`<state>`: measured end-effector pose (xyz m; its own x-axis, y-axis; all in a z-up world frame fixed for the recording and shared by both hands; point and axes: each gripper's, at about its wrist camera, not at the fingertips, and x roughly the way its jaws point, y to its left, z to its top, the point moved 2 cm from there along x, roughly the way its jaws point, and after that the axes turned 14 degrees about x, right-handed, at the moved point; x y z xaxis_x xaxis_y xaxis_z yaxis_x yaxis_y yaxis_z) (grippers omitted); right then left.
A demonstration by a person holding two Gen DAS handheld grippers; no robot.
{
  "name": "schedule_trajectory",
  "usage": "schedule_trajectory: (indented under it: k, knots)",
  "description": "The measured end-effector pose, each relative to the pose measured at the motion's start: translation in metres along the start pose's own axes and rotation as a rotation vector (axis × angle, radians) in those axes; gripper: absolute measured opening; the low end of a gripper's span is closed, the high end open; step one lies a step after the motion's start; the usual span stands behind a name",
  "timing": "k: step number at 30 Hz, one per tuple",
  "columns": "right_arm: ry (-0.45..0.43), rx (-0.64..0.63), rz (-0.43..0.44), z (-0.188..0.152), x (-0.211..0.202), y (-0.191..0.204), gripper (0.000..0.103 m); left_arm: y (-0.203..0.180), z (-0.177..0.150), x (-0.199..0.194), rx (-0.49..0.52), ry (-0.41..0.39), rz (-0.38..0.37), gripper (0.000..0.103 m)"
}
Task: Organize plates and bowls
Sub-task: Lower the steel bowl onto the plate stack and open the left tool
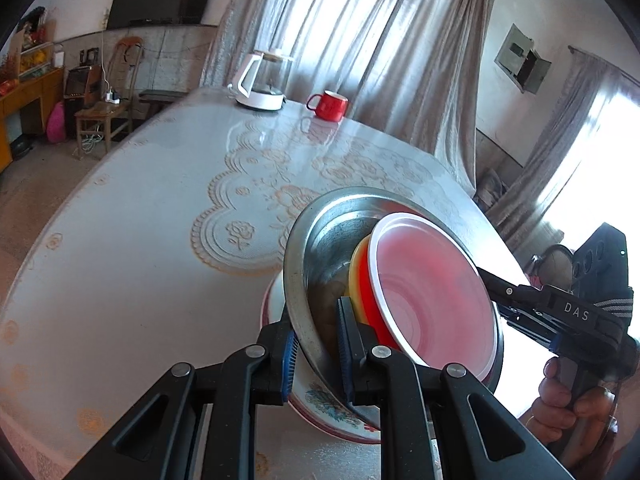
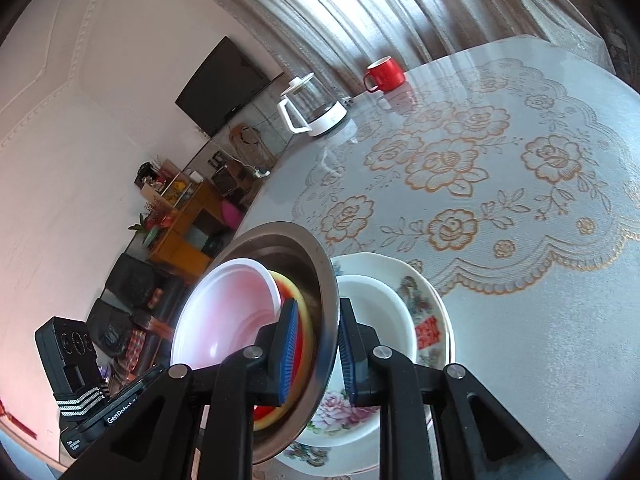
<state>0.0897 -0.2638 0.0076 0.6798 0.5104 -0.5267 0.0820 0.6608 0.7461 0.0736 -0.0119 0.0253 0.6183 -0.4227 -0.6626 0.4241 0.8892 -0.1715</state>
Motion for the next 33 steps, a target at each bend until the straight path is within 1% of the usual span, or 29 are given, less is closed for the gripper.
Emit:
schedule_trajectory:
  k: [7, 13, 33]
  knots:
    - [0.006, 0.03, -0.027, -0.001, -0.002, -0.016, 0.02, -0.004, -0.007, 0.016, -0.003, 0.047, -0.016, 0.017]
    - [0.014, 0.04, -0.045, -0.005, -0.003, -0.021, 0.02, -0.005, -0.011, 0.022, -0.005, 0.068, -0.022, 0.017]
    - [0.023, 0.05, -0.074, -0.007, -0.003, -0.025, 0.022, -0.002, -0.01, 0.035, -0.001, 0.1, -0.026, 0.017]
